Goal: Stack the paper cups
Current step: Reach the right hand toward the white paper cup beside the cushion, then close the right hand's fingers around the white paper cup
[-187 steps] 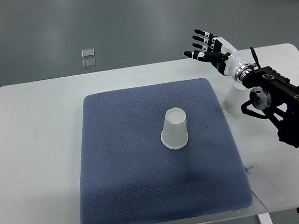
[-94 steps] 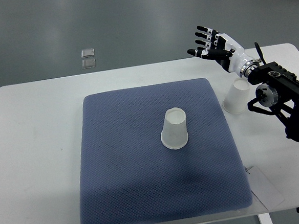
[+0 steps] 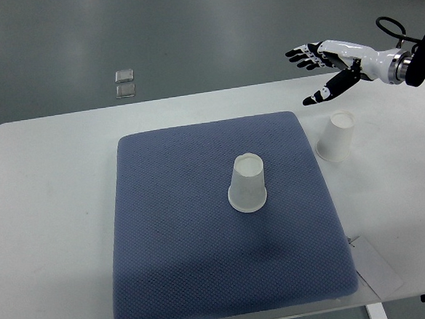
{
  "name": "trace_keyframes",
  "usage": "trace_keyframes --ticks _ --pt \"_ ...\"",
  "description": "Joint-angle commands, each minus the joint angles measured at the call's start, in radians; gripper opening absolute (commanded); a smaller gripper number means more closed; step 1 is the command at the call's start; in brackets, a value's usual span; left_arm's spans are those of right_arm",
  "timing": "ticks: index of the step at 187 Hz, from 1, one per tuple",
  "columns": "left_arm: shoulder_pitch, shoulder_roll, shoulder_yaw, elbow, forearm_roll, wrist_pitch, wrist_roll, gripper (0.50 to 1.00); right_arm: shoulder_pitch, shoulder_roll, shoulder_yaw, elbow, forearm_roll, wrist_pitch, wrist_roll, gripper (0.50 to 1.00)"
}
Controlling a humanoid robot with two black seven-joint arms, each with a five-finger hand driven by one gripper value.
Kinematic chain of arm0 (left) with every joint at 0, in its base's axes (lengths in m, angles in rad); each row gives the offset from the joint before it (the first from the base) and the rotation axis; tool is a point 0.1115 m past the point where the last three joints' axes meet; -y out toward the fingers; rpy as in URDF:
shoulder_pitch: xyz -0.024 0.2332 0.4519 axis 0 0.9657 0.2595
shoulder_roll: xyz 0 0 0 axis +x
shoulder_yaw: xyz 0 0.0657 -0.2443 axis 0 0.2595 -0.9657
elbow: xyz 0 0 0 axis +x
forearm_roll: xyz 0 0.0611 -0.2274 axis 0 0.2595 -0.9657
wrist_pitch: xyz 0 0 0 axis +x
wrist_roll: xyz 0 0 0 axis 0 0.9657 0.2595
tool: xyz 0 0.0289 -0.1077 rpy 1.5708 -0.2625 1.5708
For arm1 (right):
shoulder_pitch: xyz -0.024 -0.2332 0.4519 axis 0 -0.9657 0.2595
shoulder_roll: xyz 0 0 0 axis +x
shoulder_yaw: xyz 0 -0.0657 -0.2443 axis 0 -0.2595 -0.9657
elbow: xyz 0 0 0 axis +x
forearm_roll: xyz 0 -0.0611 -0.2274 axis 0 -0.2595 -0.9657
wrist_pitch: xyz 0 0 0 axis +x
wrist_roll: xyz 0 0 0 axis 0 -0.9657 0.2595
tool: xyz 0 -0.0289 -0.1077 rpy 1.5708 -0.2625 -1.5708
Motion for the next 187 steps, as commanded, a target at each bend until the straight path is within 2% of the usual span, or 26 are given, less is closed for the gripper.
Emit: trace_keyframes --ticks 1,55,129,187 --pt "0.000 0.000 0.000 0.000 0.000 0.000 0.000 1.000 0.053 -0.039 -0.118 0.024 -0.089 -0.006 0.020 0.924" --pt "0.000 0.000 0.000 0.000 0.000 0.000 0.000 1.000 0.108 -0.016 -0.332 0.019 -0.246 -0.084 0.040 0.924" --pt "0.000 0.000 0.000 0.000 0.000 0.000 0.000 1.000 0.122 -0.011 -0.393 -0.014 -0.376 -0.115 0.040 0.919" --pt "0.000 0.000 0.000 0.000 0.000 0.000 0.000 1.000 0.124 0.016 -0.494 -0.086 -0.427 -0.210 0.047 0.907"
